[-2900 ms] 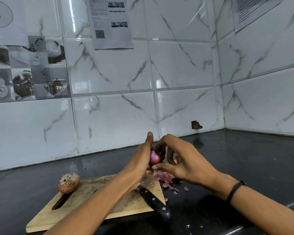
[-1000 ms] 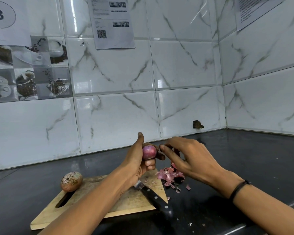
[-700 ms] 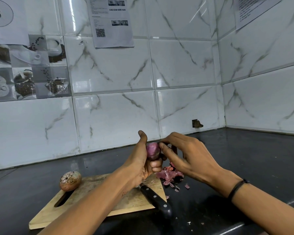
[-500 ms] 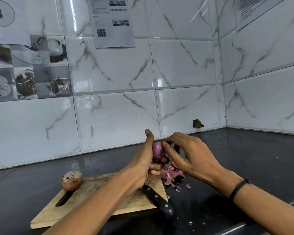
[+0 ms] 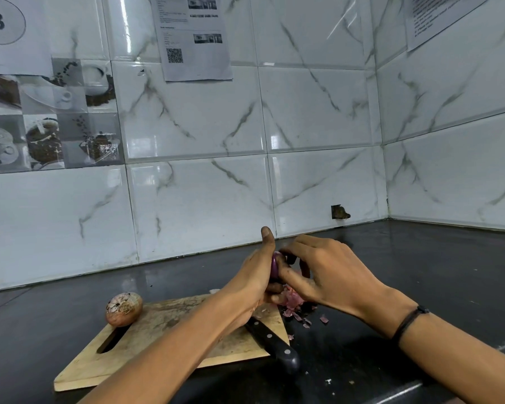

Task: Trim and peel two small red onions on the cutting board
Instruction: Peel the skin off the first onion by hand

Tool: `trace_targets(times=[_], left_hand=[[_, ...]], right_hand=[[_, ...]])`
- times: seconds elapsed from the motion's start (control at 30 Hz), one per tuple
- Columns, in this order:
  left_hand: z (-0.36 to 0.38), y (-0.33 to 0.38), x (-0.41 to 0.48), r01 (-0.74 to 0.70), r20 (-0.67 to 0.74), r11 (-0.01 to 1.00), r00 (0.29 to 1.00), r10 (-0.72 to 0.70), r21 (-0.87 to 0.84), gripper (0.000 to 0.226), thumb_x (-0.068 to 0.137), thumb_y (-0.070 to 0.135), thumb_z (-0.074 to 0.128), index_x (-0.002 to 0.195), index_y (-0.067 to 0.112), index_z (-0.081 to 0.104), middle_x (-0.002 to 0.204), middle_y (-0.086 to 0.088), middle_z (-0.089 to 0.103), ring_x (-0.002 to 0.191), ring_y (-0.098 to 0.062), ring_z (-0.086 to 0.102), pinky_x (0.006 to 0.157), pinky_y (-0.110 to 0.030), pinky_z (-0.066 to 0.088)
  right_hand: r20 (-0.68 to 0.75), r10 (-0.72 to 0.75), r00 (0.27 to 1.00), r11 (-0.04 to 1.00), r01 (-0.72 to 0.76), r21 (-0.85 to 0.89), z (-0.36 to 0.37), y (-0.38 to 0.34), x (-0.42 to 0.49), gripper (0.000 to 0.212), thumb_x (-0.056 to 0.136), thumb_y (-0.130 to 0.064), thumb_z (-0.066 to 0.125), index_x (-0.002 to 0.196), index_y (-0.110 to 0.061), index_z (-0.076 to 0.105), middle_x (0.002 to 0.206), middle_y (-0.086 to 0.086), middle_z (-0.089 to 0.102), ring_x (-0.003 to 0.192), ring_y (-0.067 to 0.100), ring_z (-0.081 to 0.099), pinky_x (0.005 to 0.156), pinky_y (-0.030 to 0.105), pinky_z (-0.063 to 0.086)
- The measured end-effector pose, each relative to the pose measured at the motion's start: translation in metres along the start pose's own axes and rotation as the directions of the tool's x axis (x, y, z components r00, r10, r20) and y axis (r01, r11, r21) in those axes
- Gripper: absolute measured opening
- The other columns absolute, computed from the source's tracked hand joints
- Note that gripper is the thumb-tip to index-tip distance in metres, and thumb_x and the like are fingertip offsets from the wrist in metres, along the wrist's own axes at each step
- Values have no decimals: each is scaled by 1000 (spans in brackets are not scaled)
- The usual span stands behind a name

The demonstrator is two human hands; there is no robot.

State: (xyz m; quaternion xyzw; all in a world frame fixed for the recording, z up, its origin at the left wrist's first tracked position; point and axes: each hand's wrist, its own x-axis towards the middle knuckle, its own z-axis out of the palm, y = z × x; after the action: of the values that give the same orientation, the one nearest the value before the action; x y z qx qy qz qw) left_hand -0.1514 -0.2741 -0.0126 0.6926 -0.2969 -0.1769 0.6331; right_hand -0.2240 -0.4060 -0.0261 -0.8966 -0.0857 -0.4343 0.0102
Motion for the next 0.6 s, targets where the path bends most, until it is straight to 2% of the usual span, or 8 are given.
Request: trace_targets(times=[0.07, 0.13, 0.23, 0.33, 0.43, 0.6], left_hand=[[1, -1, -2, -32, 11, 998, 999, 31, 52, 65, 96, 70, 25, 94, 14, 58, 42, 9, 51, 37, -5, 49, 41, -22, 41], [1, -1, -5, -71, 27, 995, 997, 70, 69, 62, 96, 69, 27, 87, 14, 56, 42, 9, 49, 37, -4, 47, 41, -21, 39], [0, 1, -7, -87, 62, 996, 994, 86, 14, 65, 92, 72, 32, 89, 10, 51, 55, 0, 40, 42, -7, 31, 41, -19, 33], [-4, 1, -4, -99, 83, 995, 992, 100, -18, 68, 91, 74, 32, 90, 9, 54, 59, -2, 39, 43, -7, 27, 38, -19, 33], [-7, 2, -2, -127, 86, 991, 988, 130, -39, 71, 90, 75, 30, 85, 9, 56, 58, -2, 41, 42, -7, 28, 39, -20, 32], [-6, 2, 0, -156, 14, 987, 988, 156, 36, 67, 92, 74, 25, 77, 15, 52, 48, 7, 45, 43, -8, 38, 48, -24, 38]], right_hand=[[9, -23, 1000, 999, 23, -30, 0, -2, 0, 52, 92, -57, 38, 102, -18, 70, 86, -6, 64, 71, 16, 60, 62, 37, 52], [22, -27, 999, 999, 27, 18, -1, -1, 1, 43, 90, -51, 45, 100, -16, 69, 84, -5, 62, 71, 15, 59, 64, 33, 50], [13, -13, 1000, 987, 11, 161, -3, 7, 3, 19, 91, -30, 62, 102, -16, 69, 84, -13, 57, 74, 4, 51, 68, 15, 40], [-27, -24, 999, 980, 29, 195, -4, 8, 2, 22, 94, -28, 57, 105, -14, 70, 86, -11, 61, 75, 3, 52, 69, 9, 39], [-51, -25, 998, 974, 36, 224, -3, 3, 2, 26, 97, -27, 52, 112, -16, 71, 89, -9, 64, 79, 6, 58, 72, 12, 43], [-82, -27, 996, 972, 45, 231, -6, -2, 1, 32, 102, -37, 49, 109, -17, 73, 85, -8, 65, 77, 8, 60, 70, 24, 48]])
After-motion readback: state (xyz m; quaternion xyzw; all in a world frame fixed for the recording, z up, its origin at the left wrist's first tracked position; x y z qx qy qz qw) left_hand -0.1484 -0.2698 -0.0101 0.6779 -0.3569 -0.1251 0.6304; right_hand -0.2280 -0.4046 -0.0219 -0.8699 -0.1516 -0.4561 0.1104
